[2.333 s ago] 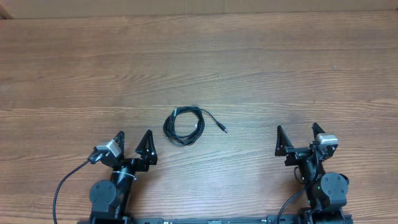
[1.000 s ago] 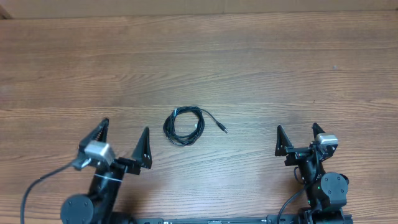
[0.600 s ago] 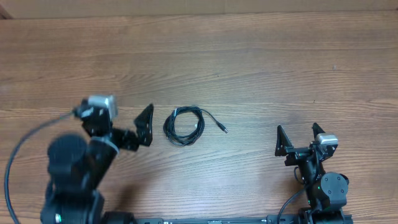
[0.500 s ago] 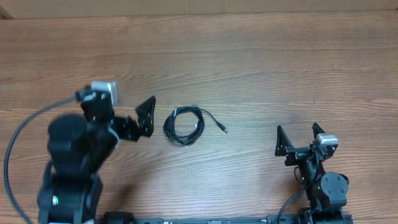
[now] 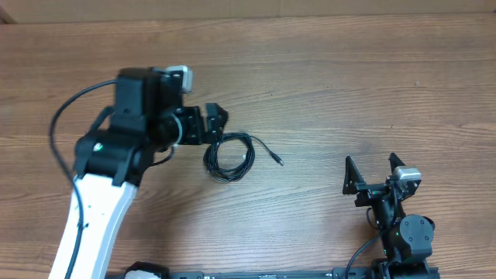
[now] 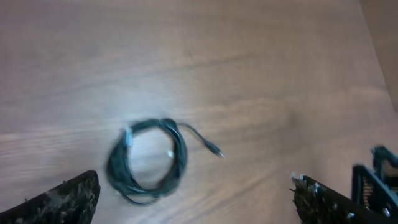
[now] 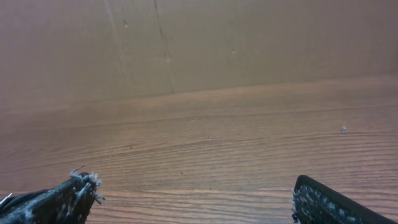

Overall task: Untangle cables
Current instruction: 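Reach the left gripper to the black cable coil and grasp it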

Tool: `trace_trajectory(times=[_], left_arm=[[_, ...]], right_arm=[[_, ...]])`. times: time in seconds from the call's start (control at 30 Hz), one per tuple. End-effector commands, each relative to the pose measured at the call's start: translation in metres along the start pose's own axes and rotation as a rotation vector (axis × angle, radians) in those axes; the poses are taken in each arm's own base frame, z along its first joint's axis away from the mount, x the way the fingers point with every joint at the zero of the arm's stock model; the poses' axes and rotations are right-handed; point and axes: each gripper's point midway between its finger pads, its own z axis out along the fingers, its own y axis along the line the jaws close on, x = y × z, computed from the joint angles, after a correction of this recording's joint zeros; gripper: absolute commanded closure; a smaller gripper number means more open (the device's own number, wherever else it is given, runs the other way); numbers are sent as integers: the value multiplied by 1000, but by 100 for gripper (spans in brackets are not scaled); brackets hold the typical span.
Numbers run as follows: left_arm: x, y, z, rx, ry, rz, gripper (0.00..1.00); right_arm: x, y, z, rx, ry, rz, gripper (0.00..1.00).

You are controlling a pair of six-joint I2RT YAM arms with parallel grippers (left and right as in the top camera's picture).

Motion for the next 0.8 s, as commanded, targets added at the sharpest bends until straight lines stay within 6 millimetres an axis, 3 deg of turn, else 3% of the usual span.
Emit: trace_trajectory(times=[0.0,0.13,0.3,0.37,0.43,0.5,0.77], left_arm=[[12,-22,11,123,105,-31,0],[30,-35,27,228,239,-81,0],[36,-29,49,224,307,-146,1],[40,-13,59,128,336,-283,1],[50,10,67,-36,361,-455,15],[60,26,72,-169,371,-551,23],[95,47,85,-476,402,-681,23]], right_arm=[[3,-1,1,5,3,3,0],[3,-1,1,5,3,3,0],[3,-1,1,5,3,2,0],[3,-1,1,5,3,2,0],[3,-1,1,5,3,2,0],[3,-1,1,5,3,3,0],[3,-1,1,5,3,2,0]])
